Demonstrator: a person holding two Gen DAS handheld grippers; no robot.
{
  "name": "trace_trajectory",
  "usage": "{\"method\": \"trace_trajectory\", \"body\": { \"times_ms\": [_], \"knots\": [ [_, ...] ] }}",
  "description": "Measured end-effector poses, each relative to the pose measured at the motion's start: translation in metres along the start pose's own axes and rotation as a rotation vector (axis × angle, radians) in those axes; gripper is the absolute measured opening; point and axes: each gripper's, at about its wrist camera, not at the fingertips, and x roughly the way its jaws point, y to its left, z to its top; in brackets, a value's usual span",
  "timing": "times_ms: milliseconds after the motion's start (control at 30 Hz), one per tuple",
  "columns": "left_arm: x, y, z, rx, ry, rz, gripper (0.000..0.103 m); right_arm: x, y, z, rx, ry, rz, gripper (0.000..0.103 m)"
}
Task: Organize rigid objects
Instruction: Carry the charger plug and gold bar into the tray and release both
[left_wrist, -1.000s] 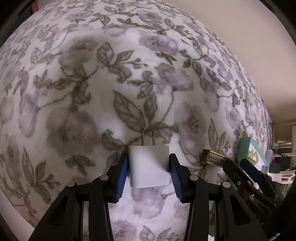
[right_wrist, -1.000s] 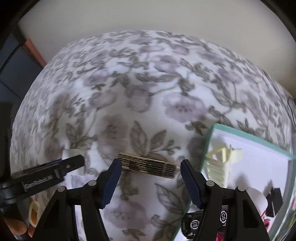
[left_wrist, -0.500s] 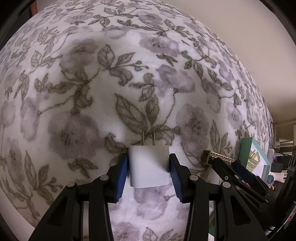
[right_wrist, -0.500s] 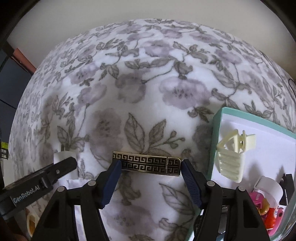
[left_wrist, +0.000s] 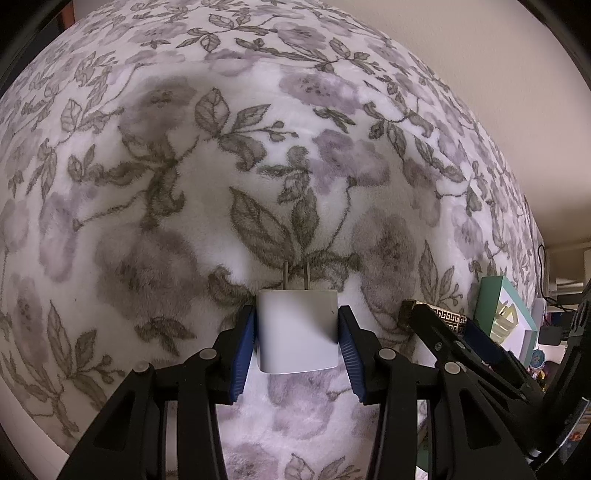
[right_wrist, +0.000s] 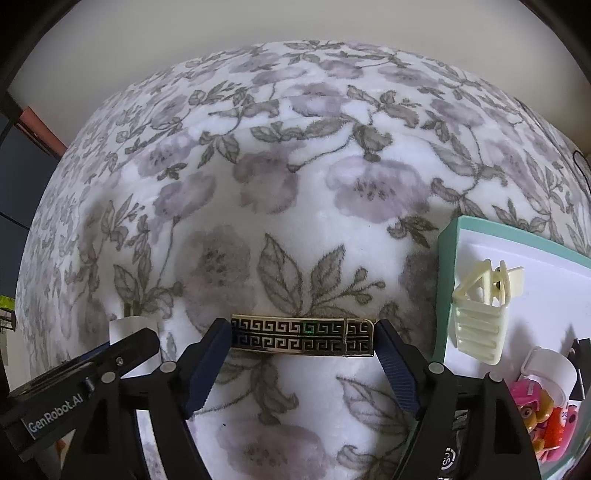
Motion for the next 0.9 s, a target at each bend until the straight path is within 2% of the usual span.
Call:
{"method": "trace_trajectory", "body": {
  "times_ms": [500,633,900],
  "knots": [
    [-0.001,0.001,-0.001,-0.003,0.0,-0.014,0.046,-0.002,-0.001,-0.002,-0.013,-0.02,0.005,0.082],
    [-0.007,-0.001,0.0,-0.001,-0.019,-0.01,0.046,-0.014,-0.013,-0.001,0.012,-0.034,0.014,0.067],
    [-0.012,0.004,0.0,-0.02,-0.039,0.006,0.046,-0.011,-0.023,0.001,0.068,-0.004,0.075,0.07]
  ]
}}
